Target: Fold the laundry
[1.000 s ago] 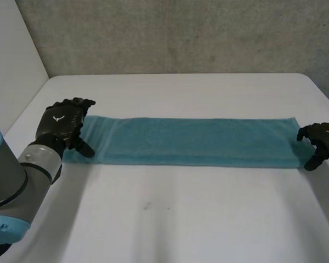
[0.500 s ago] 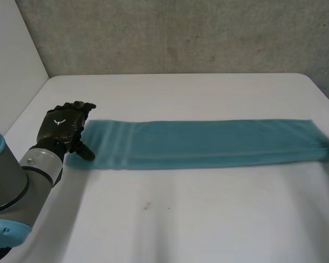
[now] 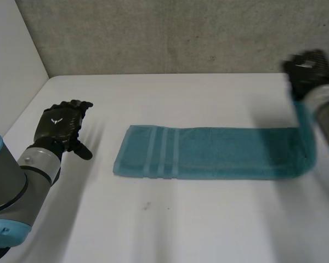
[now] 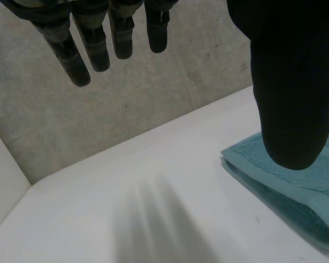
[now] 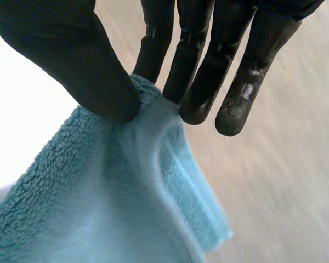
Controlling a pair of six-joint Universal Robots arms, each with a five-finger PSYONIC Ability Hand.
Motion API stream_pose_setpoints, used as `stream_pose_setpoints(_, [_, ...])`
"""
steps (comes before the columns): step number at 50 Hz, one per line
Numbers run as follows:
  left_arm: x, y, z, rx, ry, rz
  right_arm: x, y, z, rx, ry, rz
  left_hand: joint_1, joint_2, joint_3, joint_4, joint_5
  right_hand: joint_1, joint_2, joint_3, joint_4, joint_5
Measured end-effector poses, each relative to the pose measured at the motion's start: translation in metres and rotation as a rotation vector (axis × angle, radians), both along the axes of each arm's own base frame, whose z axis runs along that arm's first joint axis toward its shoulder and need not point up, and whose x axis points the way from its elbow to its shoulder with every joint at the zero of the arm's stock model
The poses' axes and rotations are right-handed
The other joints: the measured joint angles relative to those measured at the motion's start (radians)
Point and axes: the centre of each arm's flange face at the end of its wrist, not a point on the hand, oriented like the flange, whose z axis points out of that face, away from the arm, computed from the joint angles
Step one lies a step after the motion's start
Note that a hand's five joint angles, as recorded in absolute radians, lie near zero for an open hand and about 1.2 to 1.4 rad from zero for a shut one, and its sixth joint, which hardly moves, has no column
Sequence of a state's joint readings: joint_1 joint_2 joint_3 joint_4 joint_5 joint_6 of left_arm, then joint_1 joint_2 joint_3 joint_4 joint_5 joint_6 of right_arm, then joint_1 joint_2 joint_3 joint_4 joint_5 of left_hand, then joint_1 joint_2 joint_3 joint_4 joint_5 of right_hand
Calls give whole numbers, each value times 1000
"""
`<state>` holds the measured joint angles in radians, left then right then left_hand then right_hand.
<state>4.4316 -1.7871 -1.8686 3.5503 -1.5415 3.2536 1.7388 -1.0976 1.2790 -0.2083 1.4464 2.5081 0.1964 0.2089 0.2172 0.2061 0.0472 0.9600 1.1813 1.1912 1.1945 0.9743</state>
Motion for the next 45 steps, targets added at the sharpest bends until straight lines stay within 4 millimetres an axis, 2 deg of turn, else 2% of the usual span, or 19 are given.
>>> stream_pose_setpoints(3, [1,-1,0,-1,0,5,70,35,1,-21,-9,206,0,0,0,0,0,0,2,0,1,0])
stream_pose_setpoints(7, [2,-2,0,-2,0,11,144,85,-14,-17,-7,433,0,0,0,0,0,0,4,1,1,0])
stream_pose_setpoints(9, [3,-2,0,-2,0,11,155,93,-18,-14,-5,467,0,0,0,0,0,0,4,1,1,0])
stream_pose_setpoints(10, [3,-2,0,-2,0,12,173,109,-26,-5,-2,525,0,0,0,0,0,0,4,1,1,0])
stream_pose_setpoints(12, [3,-3,1,-3,1,14,217,154,-61,42,23,677,0,0,0,0,0,0,4,1,1,0])
stream_pose_setpoints(14, [4,-3,1,-2,1,14,225,164,-70,55,31,706,0,0,0,0,0,0,4,1,1,0])
stream_pose_setpoints(17, [4,-3,1,-3,1,15,244,194,-108,117,70,783,0,0,0,0,0,0,4,1,1,0])
stream_pose_setpoints(19, [4,-3,1,-2,0,15,247,201,-118,132,83,796,0,0,0,0,0,-118,-138,-141,-142,-130])
stream_pose_setpoints(20, [4,-3,1,-2,0,15,247,201,-118,132,83,796,0,0,0,0,0,-118,-138,-141,-142,-130])
stream_pose_setpoints(22, [4,-3,0,-1,0,14,248,207,-125,145,99,789,0,0,0,0,0,-490,-587,-568,-569,-525])
stream_pose_setpoints(25, [3,-2,0,0,0,10,244,204,-114,132,93,747,0,0,0,0,0,-735,-917,-916,-919,-863])
stream_pose_setpoints(28, [1,-1,0,0,-1,3,232,189,-92,110,65,660,0,0,0,0,0,-748,-956,-972,-958,-904])
stream_pose_setpoints(33, [-10,0,4,-17,4,-36,184,151,-49,113,-34,455,0,0,0,0,0,-748,-958,-974,-959,-908])
stream_pose_setpoints(36, [-29,3,8,-35,11,-103,140,131,-34,172,-129,330,0,0,0,0,0,-748,-958,-974,-959,-908])
stream_pose_setpoints(37, [-35,4,8,-38,12,-121,128,126,-35,198,-153,299,0,0,0,0,0,-748,-958,-974,-959,-908])
stream_pose_setpoints(38, [-35,4,8,-38,12,-121,128,126,-35,198,-153,299,0,0,0,0,0,-748,-958,-974,-959,-908])
stream_pose_setpoints(40, [-56,6,8,-47,15,-184,95,116,-43,284,-208,221,0,0,0,0,0,-748,-958,-974,-959,-908])
stream_pose_setpoints(42, [-61,7,8,-49,15,-200,86,114,-46,310,-221,204,0,0,0,0,0,-748,-958,-974,-959,-908])
stream_pose_setpoints(45, [-88,8,2,-39,0,-265,51,109,-68,436,-264,137,0,0,0,0,0,-748,-958,-974,-959,-908])
